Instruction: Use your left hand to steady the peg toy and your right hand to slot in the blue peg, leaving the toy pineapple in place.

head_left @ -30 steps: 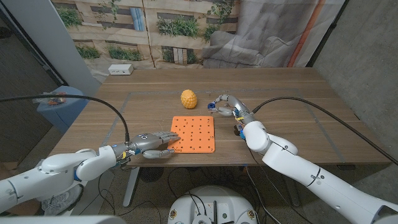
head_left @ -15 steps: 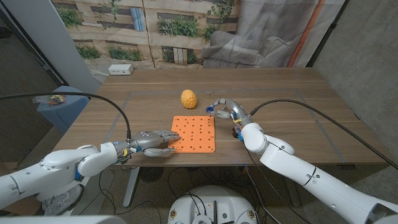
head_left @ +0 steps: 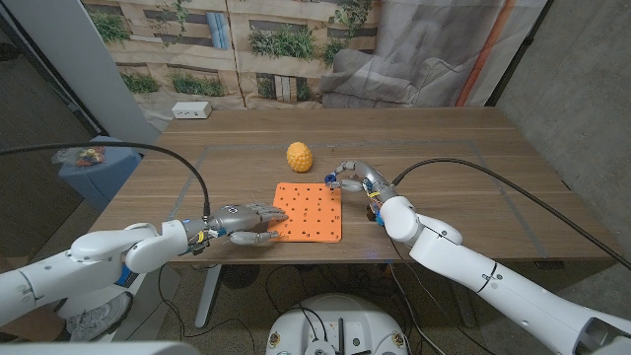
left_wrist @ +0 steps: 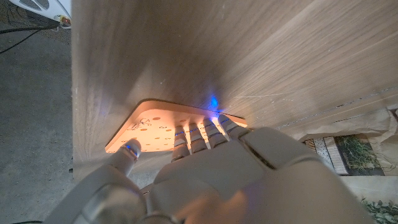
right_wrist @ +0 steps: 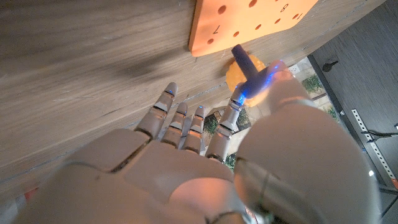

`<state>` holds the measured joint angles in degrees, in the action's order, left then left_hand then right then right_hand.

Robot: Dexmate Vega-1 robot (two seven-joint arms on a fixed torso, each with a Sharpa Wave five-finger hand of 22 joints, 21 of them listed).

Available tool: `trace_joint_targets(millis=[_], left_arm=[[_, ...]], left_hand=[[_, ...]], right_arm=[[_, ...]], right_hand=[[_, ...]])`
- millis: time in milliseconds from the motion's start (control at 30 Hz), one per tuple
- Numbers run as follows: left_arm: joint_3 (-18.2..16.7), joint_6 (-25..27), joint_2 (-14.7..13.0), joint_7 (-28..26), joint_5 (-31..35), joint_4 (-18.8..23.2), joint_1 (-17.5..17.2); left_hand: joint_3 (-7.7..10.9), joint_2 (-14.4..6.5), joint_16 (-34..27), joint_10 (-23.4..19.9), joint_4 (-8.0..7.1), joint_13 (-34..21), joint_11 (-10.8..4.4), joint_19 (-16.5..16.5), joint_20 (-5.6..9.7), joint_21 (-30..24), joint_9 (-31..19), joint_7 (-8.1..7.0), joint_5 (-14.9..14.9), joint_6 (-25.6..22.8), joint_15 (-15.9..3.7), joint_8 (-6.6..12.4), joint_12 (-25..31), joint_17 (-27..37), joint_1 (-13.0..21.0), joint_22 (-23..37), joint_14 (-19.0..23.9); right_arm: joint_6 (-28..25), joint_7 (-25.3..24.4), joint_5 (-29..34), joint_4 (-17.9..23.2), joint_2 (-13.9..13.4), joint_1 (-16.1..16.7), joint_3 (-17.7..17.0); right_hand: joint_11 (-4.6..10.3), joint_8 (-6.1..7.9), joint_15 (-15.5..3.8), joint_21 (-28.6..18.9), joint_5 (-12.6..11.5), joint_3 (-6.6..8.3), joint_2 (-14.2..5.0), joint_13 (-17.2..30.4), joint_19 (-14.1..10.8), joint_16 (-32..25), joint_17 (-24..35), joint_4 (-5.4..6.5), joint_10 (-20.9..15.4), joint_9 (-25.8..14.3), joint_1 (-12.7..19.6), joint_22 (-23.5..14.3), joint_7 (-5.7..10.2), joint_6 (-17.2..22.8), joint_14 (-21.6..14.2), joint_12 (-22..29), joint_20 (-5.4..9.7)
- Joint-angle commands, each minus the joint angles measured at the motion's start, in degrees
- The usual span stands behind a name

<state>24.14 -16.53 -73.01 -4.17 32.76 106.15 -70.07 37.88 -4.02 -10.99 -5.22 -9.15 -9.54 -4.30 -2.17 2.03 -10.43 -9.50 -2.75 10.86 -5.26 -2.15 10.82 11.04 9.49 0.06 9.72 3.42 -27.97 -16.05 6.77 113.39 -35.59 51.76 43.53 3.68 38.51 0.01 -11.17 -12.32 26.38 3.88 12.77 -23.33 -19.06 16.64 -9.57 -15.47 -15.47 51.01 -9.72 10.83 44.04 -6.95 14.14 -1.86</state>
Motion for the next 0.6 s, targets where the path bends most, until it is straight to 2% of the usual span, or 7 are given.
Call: trace_joint_targets(millis=[33,600], left_arm=[[0.2,0.5,-0.6,1.4,-0.1,0.5,0.8],[0.2,1.4,-1.1,1.1,0.1,1.1,0.3]], left_hand=[[0.11,-4.6,0.0,-0.5,0.32,-0.2,0.15,-0.2,8.09,-0.5,-0.3,0.05,0.2,-0.7,-3.75,0.19,0.4,0.2,0.4,0.2,0.7],[0.15,-4.6,0.3,-0.7,0.47,-0.2,0.26,-0.1,8.03,-0.6,-0.3,0.20,0.2,-0.8,-3.69,-0.03,0.1,0.2,0.5,0.2,0.9]], right_arm=[[1.4,0.6,0.8,-1.5,0.3,-0.5,1.2],[5.4,-0.2,3.5,-4.6,1.6,-1.1,2.2]], right_hand=[[-0.09,2.88,0.34,0.3,-0.3,-0.09,-0.87,0.2,0.2,0.2,0.2,0.21,0.1,-1.3,0.0,-0.2,1.88,7.3,0.5,-0.2,-0.18],[-0.03,2.61,1.53,1.2,-0.5,-0.30,-1.19,0.2,5.5,1.7,0.5,0.28,2.3,-1.0,-0.2,-0.1,1.89,7.3,4.3,-1.4,-0.78]])
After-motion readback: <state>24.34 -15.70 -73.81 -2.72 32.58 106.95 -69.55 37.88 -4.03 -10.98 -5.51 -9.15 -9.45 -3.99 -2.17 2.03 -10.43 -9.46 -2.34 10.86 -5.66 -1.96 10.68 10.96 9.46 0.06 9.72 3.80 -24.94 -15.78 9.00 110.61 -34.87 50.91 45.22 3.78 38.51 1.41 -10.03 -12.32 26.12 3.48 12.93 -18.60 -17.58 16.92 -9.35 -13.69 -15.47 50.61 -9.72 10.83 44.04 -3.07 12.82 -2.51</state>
